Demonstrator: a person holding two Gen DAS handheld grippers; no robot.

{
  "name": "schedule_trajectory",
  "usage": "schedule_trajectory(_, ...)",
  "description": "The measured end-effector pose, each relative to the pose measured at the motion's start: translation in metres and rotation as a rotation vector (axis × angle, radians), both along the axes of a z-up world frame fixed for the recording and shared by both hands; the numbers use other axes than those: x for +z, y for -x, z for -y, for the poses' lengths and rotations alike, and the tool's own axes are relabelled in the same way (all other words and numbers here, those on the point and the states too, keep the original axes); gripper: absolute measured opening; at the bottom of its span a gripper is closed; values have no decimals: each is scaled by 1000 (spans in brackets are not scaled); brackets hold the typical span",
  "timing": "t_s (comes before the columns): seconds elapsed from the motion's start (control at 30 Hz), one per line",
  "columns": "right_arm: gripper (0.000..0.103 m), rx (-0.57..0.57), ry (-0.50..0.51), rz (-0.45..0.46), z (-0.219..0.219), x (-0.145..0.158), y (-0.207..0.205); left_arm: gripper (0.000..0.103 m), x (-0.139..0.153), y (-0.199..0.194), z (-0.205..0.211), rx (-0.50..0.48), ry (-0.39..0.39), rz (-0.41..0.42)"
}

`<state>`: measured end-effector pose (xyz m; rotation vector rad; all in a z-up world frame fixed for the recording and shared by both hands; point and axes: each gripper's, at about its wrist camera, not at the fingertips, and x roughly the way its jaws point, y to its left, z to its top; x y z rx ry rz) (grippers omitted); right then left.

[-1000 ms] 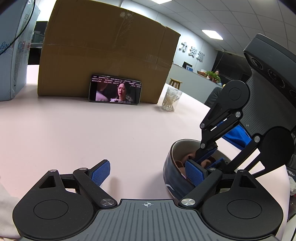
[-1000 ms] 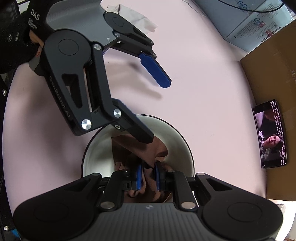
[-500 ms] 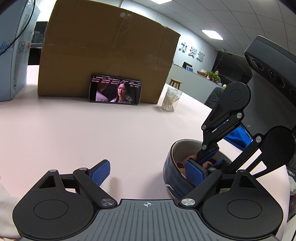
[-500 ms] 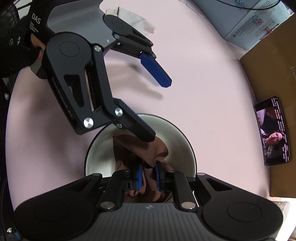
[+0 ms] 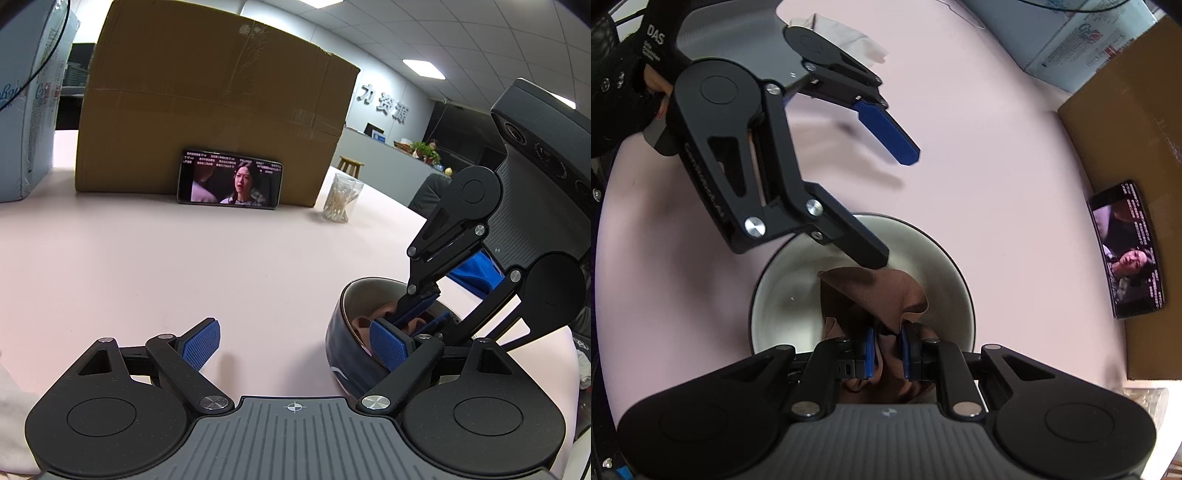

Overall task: Clean bowl
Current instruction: 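Continue wiping the bowl interior with the cloth in the right gripper while the left gripper holds the rim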

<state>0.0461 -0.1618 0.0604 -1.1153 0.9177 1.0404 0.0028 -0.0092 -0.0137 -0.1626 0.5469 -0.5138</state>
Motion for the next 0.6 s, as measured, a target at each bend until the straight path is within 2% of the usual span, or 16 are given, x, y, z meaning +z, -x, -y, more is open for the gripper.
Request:
schedule_trajectory(0.13, 15, 5, -18, 25, -5, -1, -2, 90, -1, -2, -1, 0, 1, -1)
schedule_trajectory(0.3, 15, -12, 5, 60, -3, -3, -5, 90, -2, -2, -2, 0, 1, 0)
schedule_trajectory(0.6, 16, -14, 49, 46, -2, -4, -2, 90, -2, -2, -4, -1, 0, 0)
